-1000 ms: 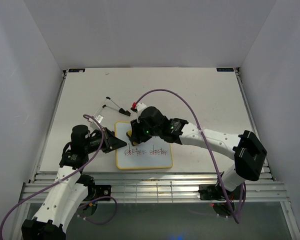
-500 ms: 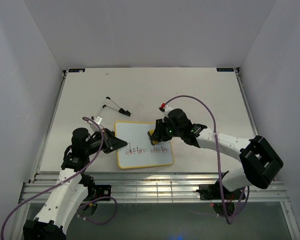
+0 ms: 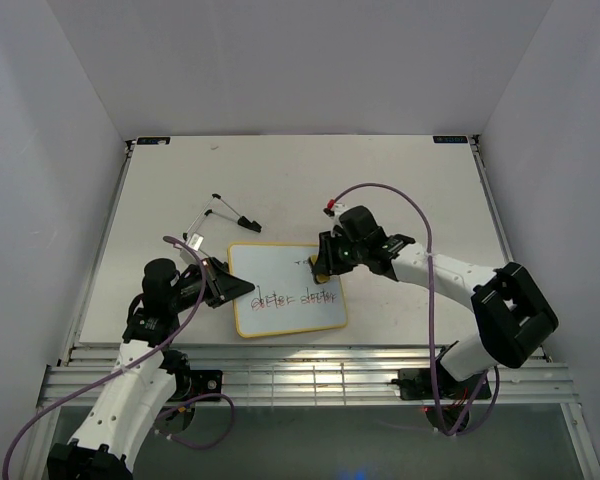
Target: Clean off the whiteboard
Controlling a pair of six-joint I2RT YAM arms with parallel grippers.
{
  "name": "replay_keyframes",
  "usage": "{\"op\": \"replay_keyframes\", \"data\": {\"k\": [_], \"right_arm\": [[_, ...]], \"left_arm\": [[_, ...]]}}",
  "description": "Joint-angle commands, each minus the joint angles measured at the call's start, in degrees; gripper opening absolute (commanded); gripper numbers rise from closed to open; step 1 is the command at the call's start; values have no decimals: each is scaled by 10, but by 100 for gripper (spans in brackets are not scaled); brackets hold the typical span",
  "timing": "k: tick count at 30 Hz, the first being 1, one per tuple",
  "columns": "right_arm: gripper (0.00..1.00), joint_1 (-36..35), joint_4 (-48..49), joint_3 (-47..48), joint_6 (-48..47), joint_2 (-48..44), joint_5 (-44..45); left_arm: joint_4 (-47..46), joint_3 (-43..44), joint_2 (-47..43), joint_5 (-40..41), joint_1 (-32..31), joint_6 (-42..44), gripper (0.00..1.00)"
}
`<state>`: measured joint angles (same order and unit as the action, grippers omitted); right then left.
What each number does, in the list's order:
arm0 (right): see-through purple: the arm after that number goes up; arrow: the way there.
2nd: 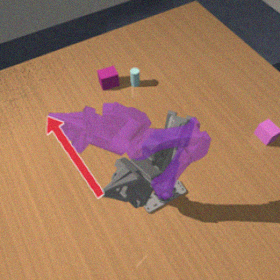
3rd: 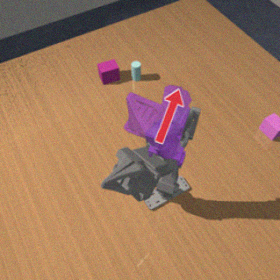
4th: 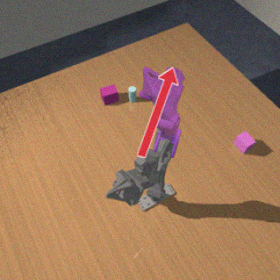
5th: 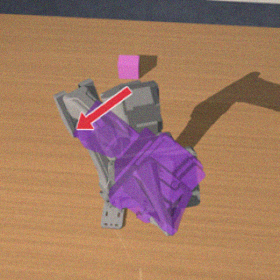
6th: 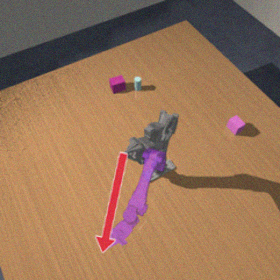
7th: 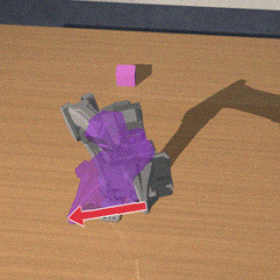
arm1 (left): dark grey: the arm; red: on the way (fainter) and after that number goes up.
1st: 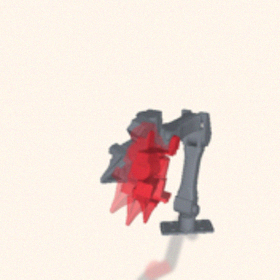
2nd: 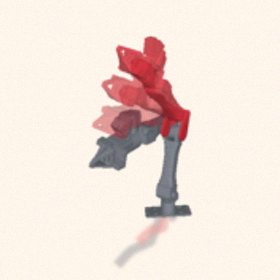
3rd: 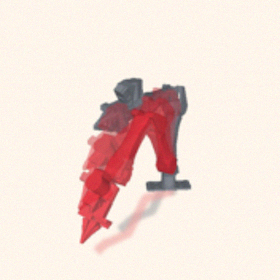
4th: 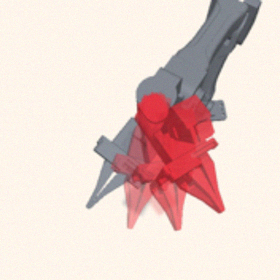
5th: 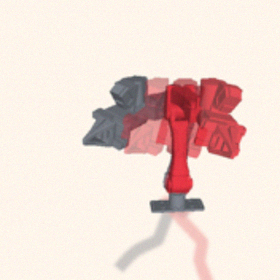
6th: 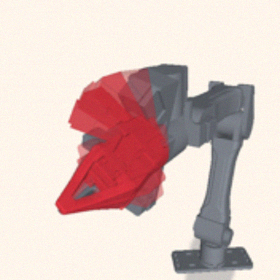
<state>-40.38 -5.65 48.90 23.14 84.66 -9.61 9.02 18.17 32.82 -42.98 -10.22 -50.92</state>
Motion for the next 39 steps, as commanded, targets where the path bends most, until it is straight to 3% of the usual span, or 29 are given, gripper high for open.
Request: {"op": "replay_keyframes", "data": {"k": [1,5,8,20,29,33,39], "right_arm": [[8,-71,-7,79,-2,23,-38],[8,-122,-23,181,-1,66,-33],[8,-127,-38,205,-6,89,-17],[8,18,-17,30,-39,24,-27],[8,22,-41,31,-42,25,-23],[8,-45,-17,47,-27,8,-44],[8,-193,27,66,4,-18,48]], "left_arm": [[-105,20,-26,-122,-9,-23,0],[-100,23,-27,-122,-10,-22,0],[-93,33,-35,-117,-9,-20,0],[-51,49,-59,-116,-10,-20,0],[-56,39,-60,-103,-9,-23,0],[-59,36,-52,-86,-9,-26,0],[-79,34,-43,-63,-9,-55,0]]}}
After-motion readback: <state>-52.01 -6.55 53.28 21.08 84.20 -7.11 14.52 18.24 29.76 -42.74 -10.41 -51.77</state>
